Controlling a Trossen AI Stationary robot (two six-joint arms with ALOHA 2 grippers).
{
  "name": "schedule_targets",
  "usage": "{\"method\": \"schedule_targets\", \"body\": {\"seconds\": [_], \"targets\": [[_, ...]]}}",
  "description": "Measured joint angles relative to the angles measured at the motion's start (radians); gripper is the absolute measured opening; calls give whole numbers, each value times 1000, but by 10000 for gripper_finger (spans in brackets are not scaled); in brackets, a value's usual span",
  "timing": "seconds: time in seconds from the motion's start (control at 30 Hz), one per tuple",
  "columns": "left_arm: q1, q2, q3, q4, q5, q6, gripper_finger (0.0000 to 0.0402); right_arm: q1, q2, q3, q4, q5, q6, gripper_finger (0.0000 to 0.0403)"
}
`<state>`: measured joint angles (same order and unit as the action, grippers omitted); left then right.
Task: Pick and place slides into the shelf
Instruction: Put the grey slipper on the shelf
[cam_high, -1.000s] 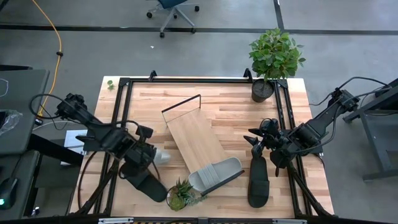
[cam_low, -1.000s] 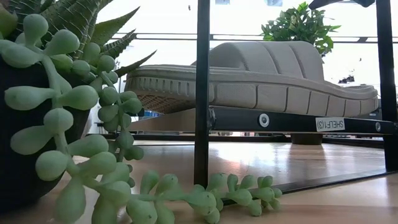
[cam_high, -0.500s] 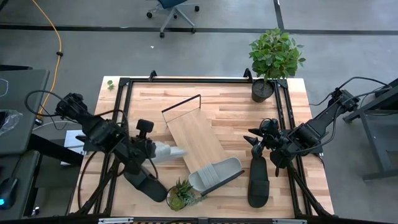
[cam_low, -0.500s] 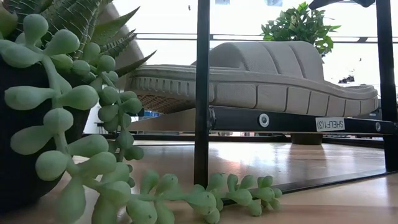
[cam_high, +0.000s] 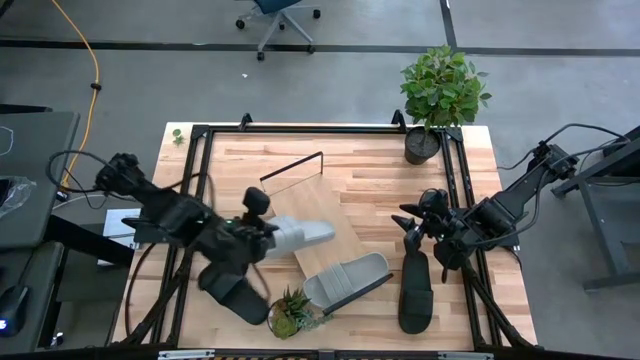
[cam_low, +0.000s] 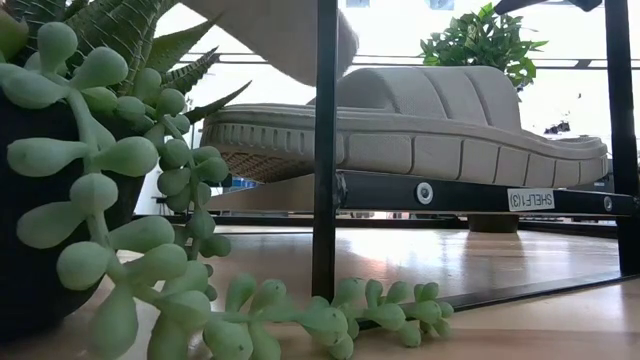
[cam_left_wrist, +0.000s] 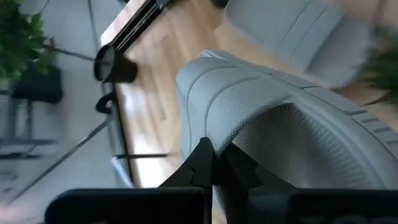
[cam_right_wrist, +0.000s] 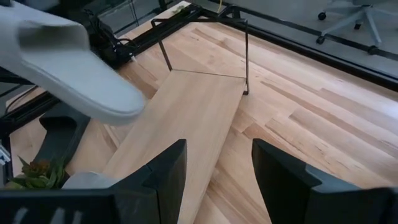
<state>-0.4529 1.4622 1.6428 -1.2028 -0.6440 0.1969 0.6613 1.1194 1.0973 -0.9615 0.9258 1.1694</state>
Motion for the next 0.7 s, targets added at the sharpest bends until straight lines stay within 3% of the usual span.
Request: {"method": "schedule_targets", "body": {"seconds": [0.27,0.5,0.7], "targets": [[110,140,0,34,-134,161,0,0,0,0,0,8,12,172],[133,270,0,184,-160,359,0,0,0,0,-2,34,27,172],[133,350,-1,261,-160,405,0,0,0,0,-5,33,28,172]]}}
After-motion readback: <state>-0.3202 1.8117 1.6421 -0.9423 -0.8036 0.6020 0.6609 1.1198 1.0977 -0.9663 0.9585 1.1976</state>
